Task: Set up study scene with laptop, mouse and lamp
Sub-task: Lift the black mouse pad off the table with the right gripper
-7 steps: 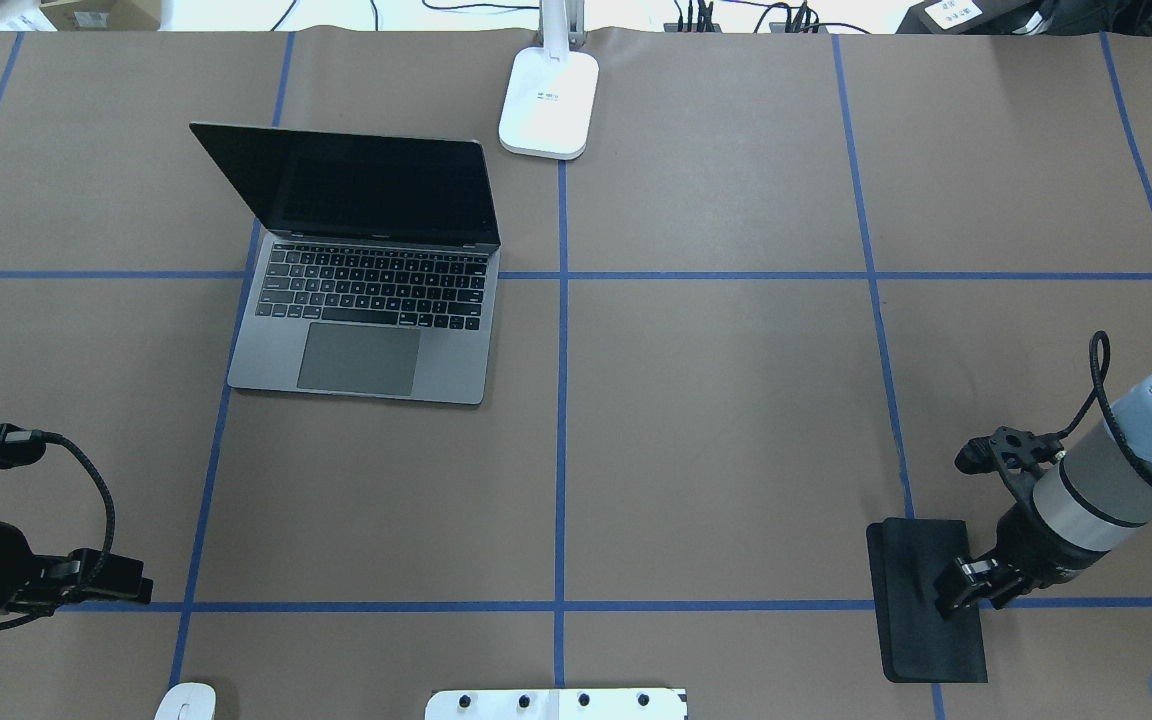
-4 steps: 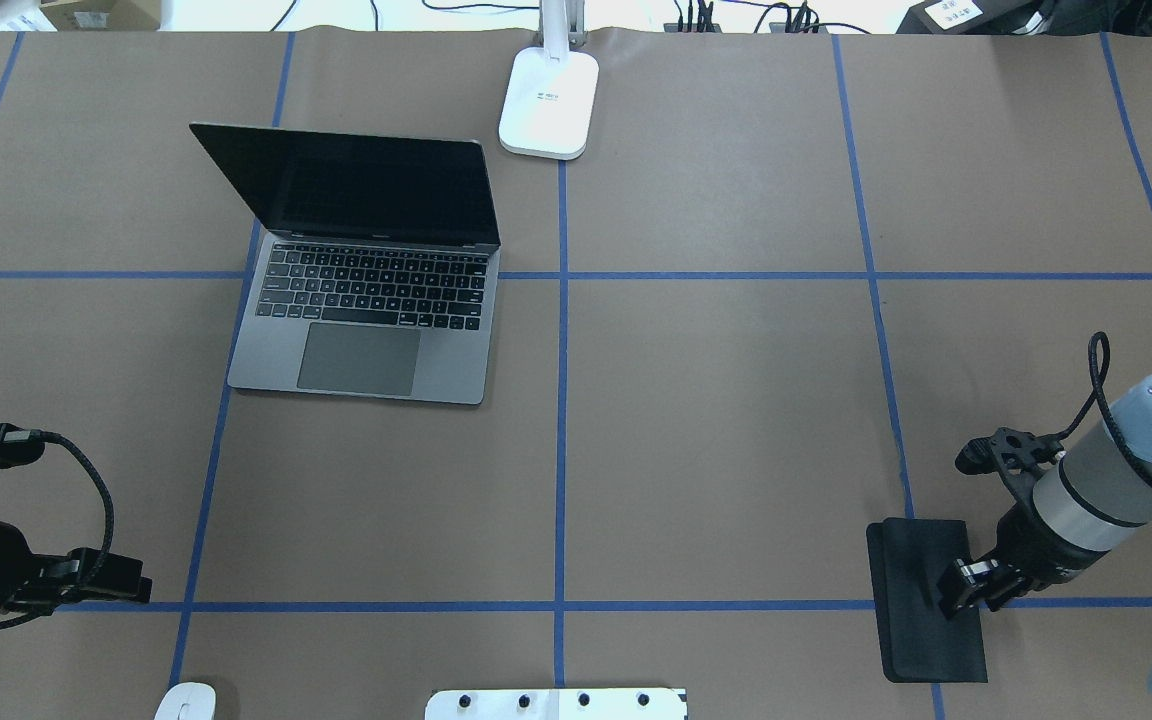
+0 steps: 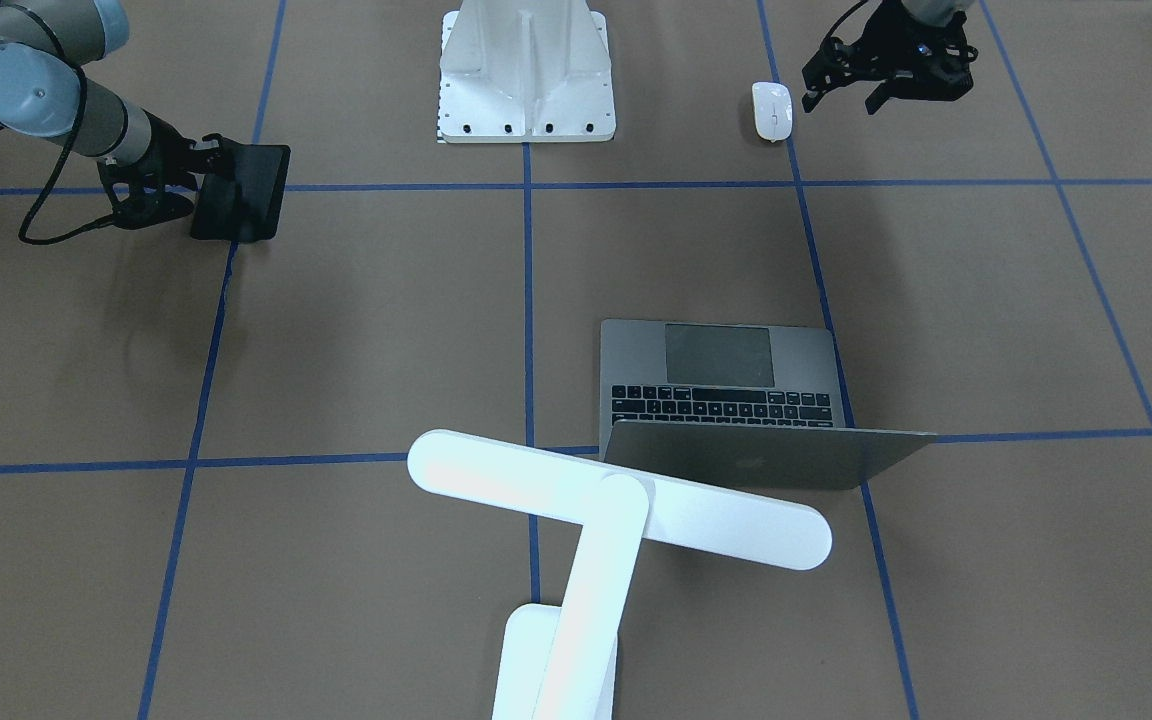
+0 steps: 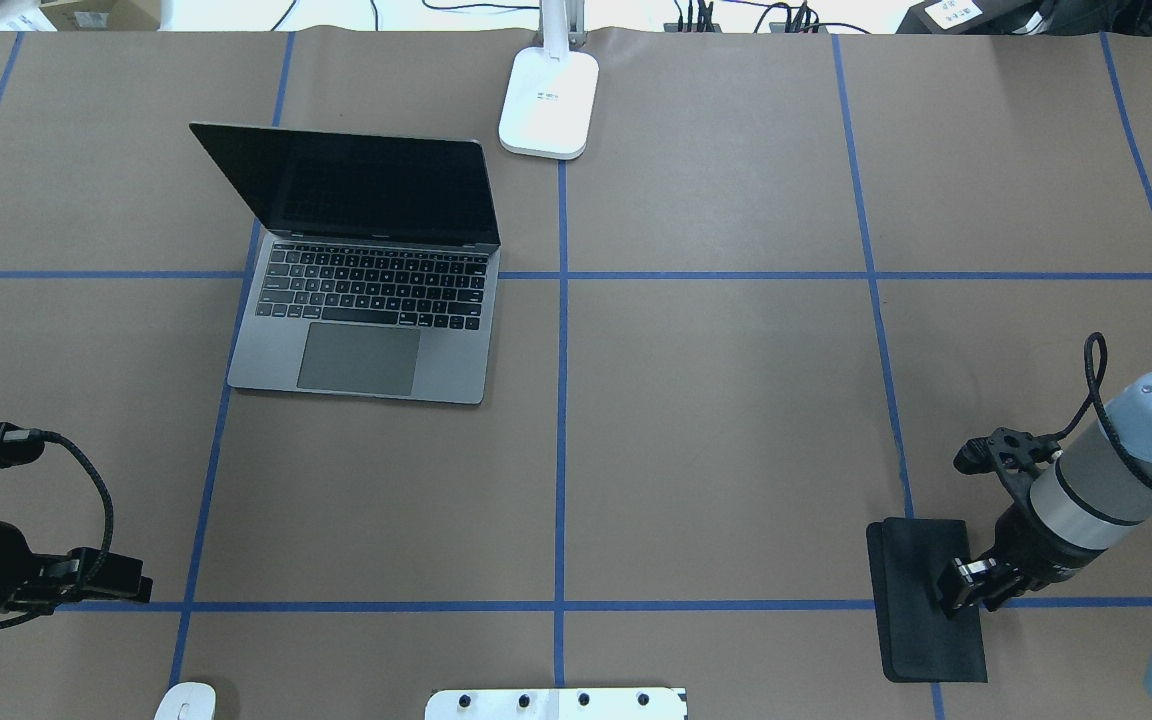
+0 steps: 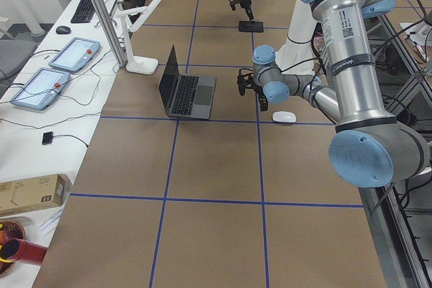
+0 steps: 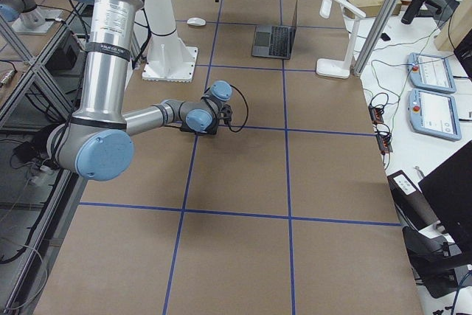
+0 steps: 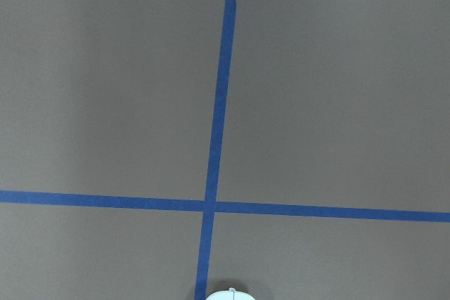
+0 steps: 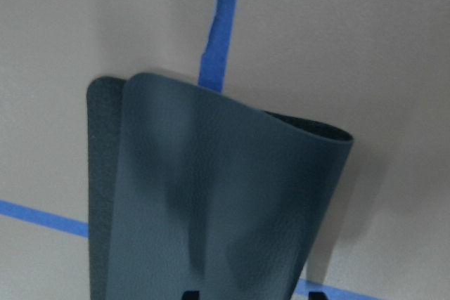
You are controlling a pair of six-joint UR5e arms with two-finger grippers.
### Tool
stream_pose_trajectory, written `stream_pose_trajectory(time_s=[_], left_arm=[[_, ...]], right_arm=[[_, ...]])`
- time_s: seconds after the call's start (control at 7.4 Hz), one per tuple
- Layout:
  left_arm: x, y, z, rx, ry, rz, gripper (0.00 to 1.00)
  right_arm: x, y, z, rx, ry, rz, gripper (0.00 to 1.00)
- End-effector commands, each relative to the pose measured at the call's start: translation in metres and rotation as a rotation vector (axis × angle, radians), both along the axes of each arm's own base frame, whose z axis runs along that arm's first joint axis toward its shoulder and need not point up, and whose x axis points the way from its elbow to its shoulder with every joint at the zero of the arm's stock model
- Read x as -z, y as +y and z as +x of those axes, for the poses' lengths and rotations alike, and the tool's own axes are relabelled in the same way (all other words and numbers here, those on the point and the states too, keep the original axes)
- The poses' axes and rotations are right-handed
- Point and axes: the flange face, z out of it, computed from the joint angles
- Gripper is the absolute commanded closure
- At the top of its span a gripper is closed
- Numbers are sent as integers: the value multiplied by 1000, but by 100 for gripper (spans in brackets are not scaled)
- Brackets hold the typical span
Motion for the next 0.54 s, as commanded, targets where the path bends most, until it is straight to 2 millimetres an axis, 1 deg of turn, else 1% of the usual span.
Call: stream_pose_trajectory(time_s=[0.0,0.14,0.41], left_arm=[[0,0,0,0,1,0,1],[0,0,0,0,1,0,1],[1,0,-1,1,2,0,1]], right_arm=[[0,0,-1,1,-1,0,70],[1,0,-1,3,-4,1,83],[6,0,0,24,-26,34,90]])
